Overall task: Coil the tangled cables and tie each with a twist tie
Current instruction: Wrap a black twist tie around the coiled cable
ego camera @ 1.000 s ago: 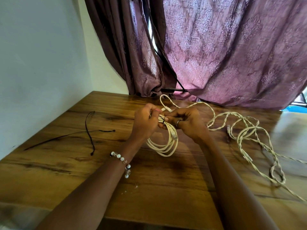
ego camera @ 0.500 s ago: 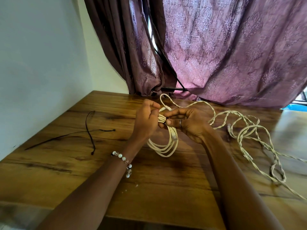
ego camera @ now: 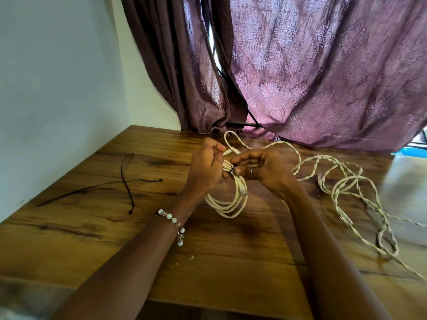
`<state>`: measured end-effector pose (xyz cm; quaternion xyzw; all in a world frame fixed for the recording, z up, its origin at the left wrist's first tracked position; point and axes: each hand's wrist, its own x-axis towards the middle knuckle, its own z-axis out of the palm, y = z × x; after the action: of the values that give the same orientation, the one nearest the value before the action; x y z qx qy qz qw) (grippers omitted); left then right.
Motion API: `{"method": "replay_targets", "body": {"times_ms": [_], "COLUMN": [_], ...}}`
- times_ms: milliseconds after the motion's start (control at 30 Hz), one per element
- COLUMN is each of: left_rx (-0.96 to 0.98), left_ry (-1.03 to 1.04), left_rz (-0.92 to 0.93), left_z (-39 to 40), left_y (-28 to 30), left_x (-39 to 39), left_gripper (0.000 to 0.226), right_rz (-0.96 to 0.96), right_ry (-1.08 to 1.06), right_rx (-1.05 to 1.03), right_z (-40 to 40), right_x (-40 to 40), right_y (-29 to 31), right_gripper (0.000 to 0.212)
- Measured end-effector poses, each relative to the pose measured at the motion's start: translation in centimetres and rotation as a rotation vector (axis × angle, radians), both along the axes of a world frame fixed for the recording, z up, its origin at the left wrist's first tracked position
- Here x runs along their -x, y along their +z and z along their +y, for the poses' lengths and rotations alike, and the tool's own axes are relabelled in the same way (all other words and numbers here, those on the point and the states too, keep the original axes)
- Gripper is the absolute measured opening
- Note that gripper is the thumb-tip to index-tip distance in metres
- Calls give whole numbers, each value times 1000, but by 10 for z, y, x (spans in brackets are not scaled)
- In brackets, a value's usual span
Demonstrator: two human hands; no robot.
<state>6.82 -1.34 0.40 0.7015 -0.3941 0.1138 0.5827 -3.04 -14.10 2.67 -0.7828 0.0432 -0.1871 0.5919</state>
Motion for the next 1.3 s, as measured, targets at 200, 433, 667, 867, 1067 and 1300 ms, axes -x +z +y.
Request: {"method": "replay_targets", "body": {"times_ms": [200, 433, 667, 867, 1067, 1300], "left_rx": [3, 10, -40, 4, 4, -11], "left_ry": [-18, -48, -54, -15, -15, 1], "left_rz": [18, 52, 38, -4, -10, -59], "left_z": [1, 2, 0, 2, 2, 3], "left_y": [3, 3, 1, 3, 4, 6], "left_x": [1, 0, -3, 0, 5, 6], "left_gripper": [12, 13, 13, 17, 19, 22], "right_rz": [-28, -92, -77, -123, -135, -119], "right_ry": [-36, -77, 0, -56, -121, -209], "right_rx": [-5, 24, -135, 150, 193, 83], "right_z": [1, 4, 5, 11, 12, 13], "right_x": [-1, -5, -5, -10, -10, -16], "right_y": [0, -5, -5, -3, -3, -9], "right_gripper": [23, 14, 28, 20, 15, 14]}}
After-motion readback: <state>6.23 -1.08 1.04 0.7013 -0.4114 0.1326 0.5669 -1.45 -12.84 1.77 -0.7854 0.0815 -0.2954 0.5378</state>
